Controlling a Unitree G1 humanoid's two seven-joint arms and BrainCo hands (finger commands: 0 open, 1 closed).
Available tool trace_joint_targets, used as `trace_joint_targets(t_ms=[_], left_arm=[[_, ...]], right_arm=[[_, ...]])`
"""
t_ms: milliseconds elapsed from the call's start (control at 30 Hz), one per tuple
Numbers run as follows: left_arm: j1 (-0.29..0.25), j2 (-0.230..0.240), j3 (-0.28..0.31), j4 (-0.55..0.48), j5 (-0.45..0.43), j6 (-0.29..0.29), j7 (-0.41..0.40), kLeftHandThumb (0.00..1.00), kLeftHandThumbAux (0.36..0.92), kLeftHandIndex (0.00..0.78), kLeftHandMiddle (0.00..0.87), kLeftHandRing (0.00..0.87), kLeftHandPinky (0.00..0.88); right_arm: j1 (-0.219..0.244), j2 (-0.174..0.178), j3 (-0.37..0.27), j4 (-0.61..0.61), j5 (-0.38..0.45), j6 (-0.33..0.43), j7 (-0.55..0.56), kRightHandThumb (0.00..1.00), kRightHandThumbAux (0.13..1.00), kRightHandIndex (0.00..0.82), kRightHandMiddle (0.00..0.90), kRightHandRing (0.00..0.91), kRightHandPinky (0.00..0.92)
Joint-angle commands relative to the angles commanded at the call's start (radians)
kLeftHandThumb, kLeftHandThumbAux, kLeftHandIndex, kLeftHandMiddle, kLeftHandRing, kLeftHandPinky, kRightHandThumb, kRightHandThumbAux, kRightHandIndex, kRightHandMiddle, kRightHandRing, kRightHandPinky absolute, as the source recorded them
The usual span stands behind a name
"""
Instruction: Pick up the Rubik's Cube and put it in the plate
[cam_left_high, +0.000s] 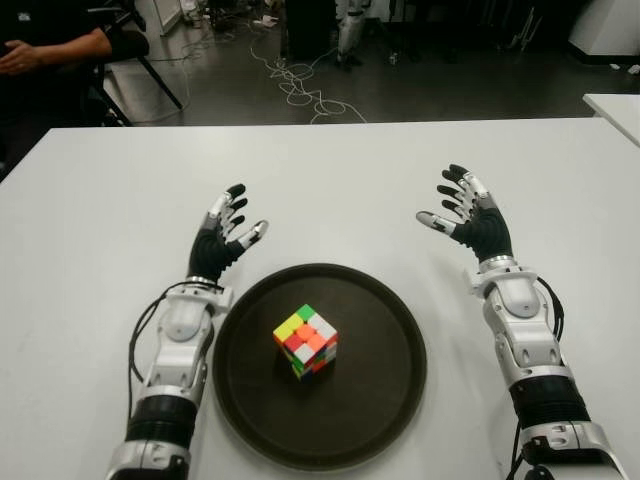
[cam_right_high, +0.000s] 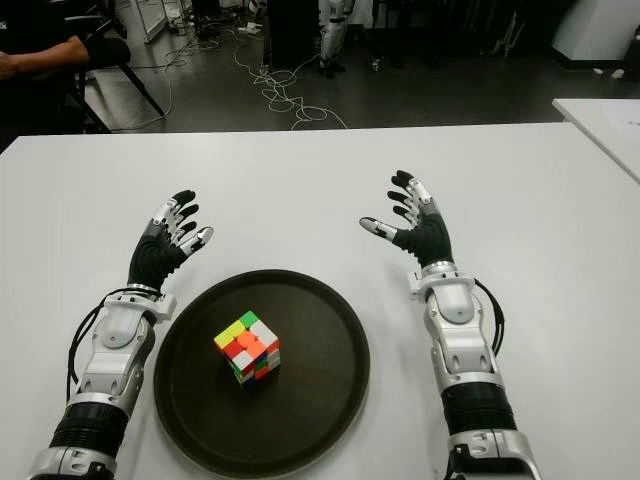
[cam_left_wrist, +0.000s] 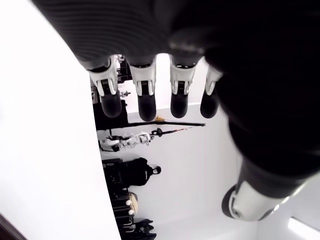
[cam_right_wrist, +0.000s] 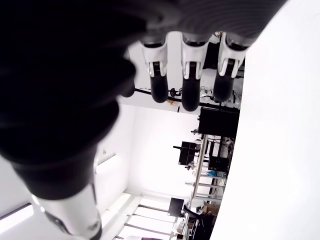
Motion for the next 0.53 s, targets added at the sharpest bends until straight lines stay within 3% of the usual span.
trace_joint_targets(t_ms=[533], left_arm=[[0.002,0.009,-0.004,0.0,-0.003,-0.014,-0.021,0.0,0.724,0.047,0.099,0.069,0.054]], right_arm=[[0.003,0.003,0.004,-0.005,-0.005,0.0,-0.003,0.078,0.819,0.054,0.143,0.149,0.173]])
